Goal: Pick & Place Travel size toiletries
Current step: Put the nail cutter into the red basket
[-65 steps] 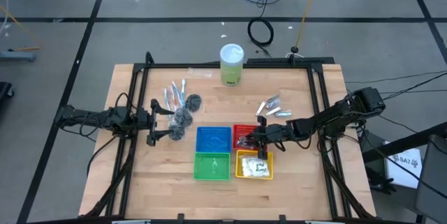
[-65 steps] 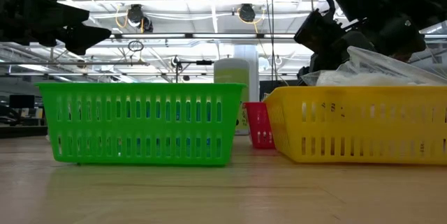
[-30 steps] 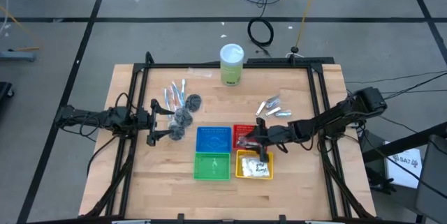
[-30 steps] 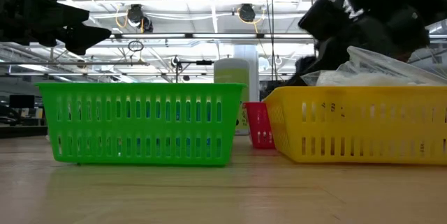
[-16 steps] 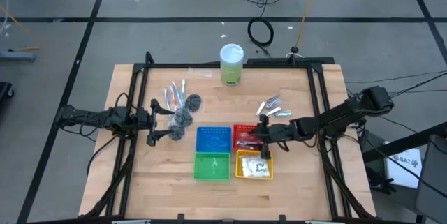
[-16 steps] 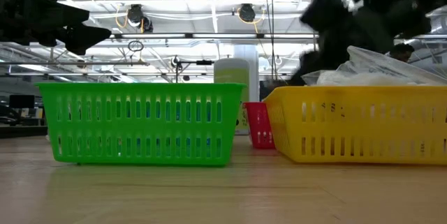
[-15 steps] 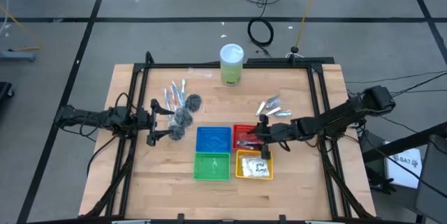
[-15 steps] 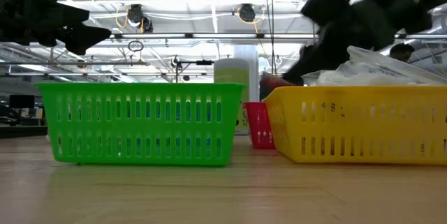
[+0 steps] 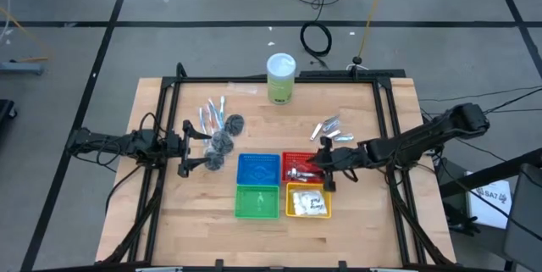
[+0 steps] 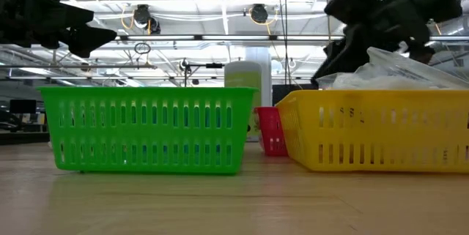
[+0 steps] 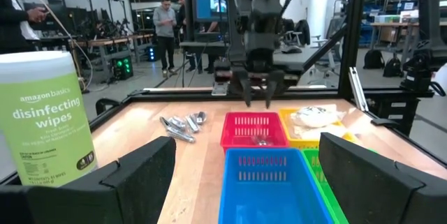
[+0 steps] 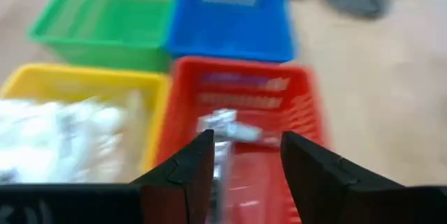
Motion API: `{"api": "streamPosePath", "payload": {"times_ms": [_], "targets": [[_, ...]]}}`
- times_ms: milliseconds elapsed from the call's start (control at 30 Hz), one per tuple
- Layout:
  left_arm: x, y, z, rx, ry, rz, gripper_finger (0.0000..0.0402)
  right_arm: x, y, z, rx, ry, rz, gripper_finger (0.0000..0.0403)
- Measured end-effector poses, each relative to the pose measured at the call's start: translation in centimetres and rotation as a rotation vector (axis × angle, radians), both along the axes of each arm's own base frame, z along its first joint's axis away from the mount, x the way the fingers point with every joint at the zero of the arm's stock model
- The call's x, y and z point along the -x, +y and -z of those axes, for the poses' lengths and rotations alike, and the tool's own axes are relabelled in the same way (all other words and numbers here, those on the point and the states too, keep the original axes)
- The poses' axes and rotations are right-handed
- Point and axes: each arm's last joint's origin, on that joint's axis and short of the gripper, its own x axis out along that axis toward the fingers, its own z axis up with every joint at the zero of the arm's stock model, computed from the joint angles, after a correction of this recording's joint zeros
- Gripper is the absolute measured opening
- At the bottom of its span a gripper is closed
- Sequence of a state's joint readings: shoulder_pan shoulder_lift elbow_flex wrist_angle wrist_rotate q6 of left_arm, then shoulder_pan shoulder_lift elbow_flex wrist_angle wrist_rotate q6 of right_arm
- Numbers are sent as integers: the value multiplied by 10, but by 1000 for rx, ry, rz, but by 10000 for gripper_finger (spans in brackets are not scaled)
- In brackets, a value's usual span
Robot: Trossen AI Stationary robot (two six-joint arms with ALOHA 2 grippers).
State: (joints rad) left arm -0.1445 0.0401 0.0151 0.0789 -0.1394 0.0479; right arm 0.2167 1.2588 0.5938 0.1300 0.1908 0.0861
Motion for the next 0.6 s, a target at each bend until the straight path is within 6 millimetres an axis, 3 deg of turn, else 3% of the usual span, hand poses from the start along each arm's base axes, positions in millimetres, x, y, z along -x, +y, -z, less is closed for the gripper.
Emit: {"api": "streamPosePath", "payload": {"times_ms": [133,300,467,600], "targets": [[0,0,0,0,0,0,347,13,-9,-14,103,6,101,157],[0,0,0,0,1,0,347,39,-33,-16,165,145,316,166],[0,0,0,0,-1,0,347,65,-57,0,117,300,511,174],[0,0,0,0,-1,0,347,79,-65,20,63,363,541,175]]}}
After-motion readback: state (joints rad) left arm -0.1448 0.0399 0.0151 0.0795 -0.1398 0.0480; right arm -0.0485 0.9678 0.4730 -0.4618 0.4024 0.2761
